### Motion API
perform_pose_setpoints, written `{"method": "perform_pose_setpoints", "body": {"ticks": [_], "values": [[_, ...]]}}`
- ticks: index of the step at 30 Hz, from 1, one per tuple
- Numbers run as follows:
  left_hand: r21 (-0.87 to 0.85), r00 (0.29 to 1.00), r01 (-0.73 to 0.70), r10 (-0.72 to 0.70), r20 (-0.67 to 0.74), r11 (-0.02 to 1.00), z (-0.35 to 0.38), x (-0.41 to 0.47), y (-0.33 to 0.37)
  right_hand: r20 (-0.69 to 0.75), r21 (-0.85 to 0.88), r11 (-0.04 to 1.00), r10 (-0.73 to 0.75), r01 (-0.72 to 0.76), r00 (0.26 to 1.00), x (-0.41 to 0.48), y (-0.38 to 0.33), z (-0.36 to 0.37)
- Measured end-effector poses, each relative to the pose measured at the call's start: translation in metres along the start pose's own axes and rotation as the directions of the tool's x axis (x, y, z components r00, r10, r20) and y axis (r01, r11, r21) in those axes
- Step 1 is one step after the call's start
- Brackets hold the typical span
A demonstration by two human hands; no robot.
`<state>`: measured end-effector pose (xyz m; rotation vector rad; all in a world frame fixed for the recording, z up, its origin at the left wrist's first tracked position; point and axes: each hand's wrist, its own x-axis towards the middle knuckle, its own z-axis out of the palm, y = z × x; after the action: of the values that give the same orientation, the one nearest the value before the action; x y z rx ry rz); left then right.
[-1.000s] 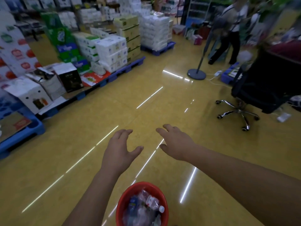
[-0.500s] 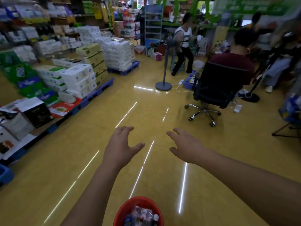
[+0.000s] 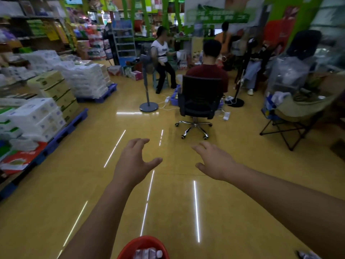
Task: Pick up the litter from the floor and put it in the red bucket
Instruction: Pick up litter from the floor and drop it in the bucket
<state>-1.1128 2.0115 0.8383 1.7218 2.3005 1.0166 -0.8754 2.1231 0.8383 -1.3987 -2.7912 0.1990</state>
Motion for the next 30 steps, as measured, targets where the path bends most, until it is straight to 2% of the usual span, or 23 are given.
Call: {"method": "perform_pose_setpoints", "body": {"ticks": [7,14,23,30], "values": [[-0.033,0.99,-0.124,0.126,0.071,0.992,0.047,-0.006,0.082,-0.023,-0.015,0.989,0.15,-0.15,0.988,-0.073,0.087,-0.014],[-0.093,0.959,-0.231,0.243,0.147,0.968,0.107,-0.032,0.196,-0.052,-0.04,0.943,0.328,-0.33,0.943,-0.183,0.191,-0.031],[-0.135,0.884,-0.375,0.398,0.247,0.917,0.173,-0.086,0.331,-0.075,-0.034,0.862,0.502,-0.505,0.862,-0.333,0.307,-0.039],[-0.182,0.824,-0.441,0.477,0.306,0.879,0.214,-0.125,0.409,-0.089,-0.005,0.804,0.592,-0.595,0.801,-0.422,0.373,-0.033]]}}
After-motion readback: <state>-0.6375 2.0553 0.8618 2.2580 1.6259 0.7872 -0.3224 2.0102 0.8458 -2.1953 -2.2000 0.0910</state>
